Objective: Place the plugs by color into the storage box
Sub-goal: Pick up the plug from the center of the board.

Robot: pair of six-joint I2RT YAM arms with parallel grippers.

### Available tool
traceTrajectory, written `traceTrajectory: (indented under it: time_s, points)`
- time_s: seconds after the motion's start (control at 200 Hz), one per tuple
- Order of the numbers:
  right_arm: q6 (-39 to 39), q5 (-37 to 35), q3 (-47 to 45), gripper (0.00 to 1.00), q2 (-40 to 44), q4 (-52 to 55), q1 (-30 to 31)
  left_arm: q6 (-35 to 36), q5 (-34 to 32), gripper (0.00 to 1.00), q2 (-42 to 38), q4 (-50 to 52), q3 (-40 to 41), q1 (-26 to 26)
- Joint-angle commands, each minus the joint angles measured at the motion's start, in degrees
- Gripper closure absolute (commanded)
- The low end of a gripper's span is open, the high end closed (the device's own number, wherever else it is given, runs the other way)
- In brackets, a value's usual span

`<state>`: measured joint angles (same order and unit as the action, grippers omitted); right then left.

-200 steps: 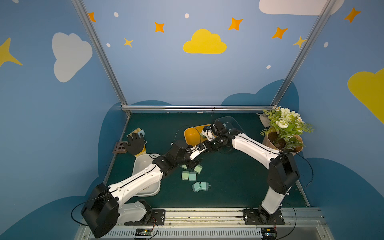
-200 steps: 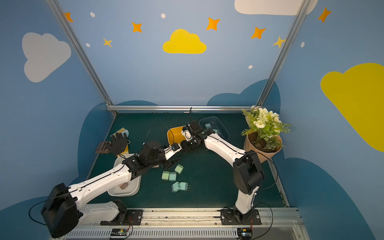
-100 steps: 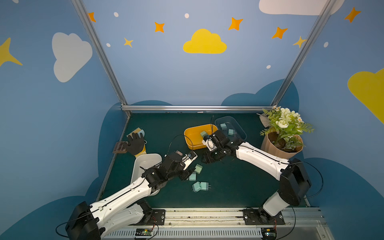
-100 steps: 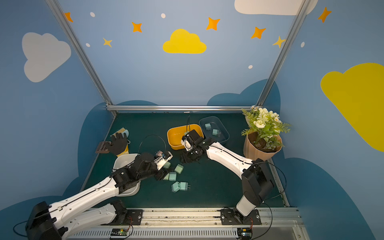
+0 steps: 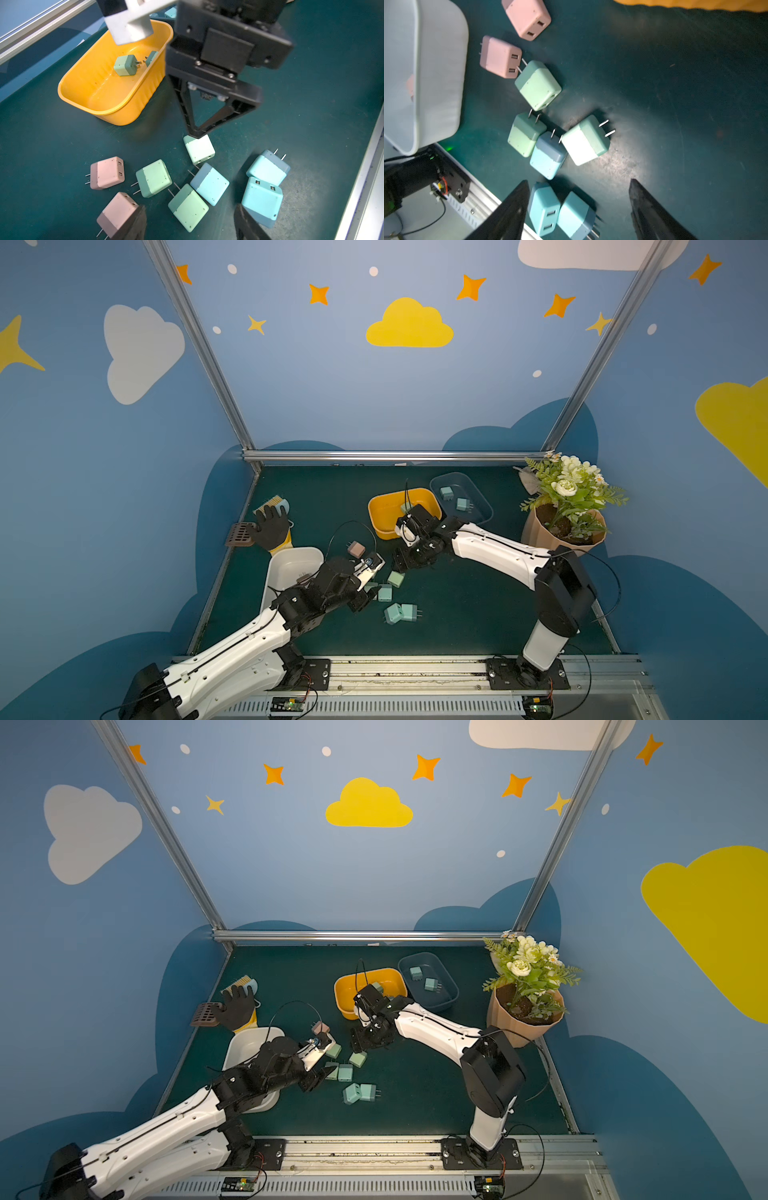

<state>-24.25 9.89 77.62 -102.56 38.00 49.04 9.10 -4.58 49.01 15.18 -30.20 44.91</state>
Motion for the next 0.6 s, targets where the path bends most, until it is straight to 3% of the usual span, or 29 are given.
traceTrajectory:
  time_s: [0.0, 0.275, 0.591]
  points:
    - [-2.1, -3.32, 2.67, 0.23, -2.38, 1.62, 1.05, 3.79, 0.24, 0.32, 1.22, 0.77, 0.66, -0.03]
    - [-5.58, -4.09, 3.31, 0.26, -7.04, 0.09, 1.33, 10.07, 1.85, 0.3, 3.53, -1.8, 0.75, -0.04]
    - [-6.16, -4.01, 4.79, 0.26, -12.16, -0.34, 2.53, 10.36, 2.91, 0.29, 3.64, -3.36, 1.28, -0.41]
